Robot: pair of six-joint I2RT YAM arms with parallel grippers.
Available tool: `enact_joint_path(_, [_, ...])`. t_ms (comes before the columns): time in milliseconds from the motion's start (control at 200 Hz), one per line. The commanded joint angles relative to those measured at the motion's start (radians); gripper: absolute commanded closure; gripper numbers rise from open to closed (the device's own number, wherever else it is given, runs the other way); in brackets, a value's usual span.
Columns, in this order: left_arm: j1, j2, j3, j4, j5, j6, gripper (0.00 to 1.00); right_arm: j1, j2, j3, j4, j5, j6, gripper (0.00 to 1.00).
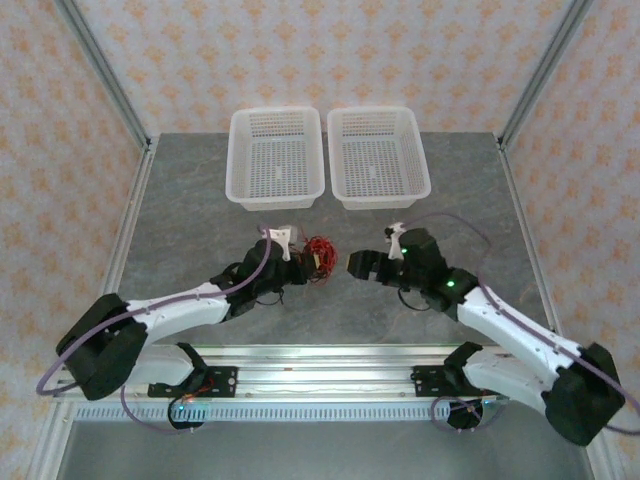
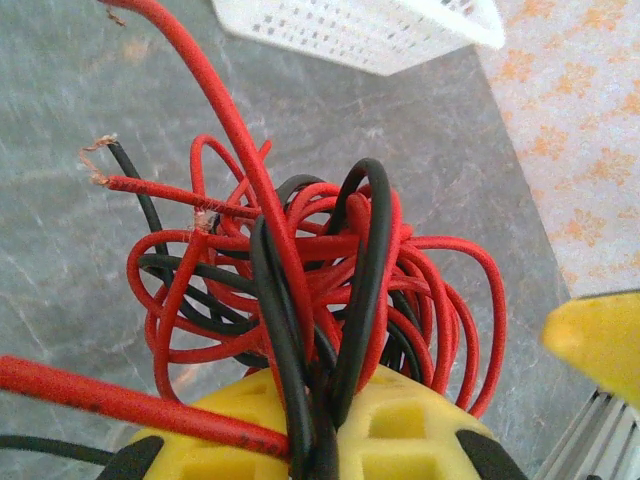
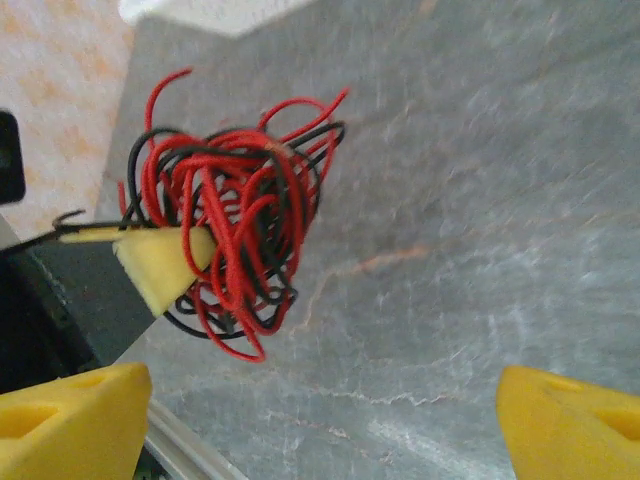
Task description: Untangle the cables
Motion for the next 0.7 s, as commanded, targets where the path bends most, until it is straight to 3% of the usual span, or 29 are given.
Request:
enact_joint_path(0, [-0.021,0.046,-0.012,0.144,-0.030,-0.114,1.00,0.059,0.069,-0.016,0.161,0.072,0.092,0.13])
enact_joint_path(280, [-0.034,0.137,-0.066,0.208,-0.089,-0.187,1.00,0.086,0.255,-0.024,0.282,0.143,0.162,0.19])
enact_joint_path(465, [-0.034,0.167,-0.103,0.257,-0.095,-0.217,1.00,0.095,0.383,-0.021,0.366,0.111,0.177,0.25])
enact_joint_path(691, [-0.034,0.223,-0.139,0.320,-0.093,-0.252,1.00,0.124,0.480,-0.001,0.412,0.091,0.183,0.27])
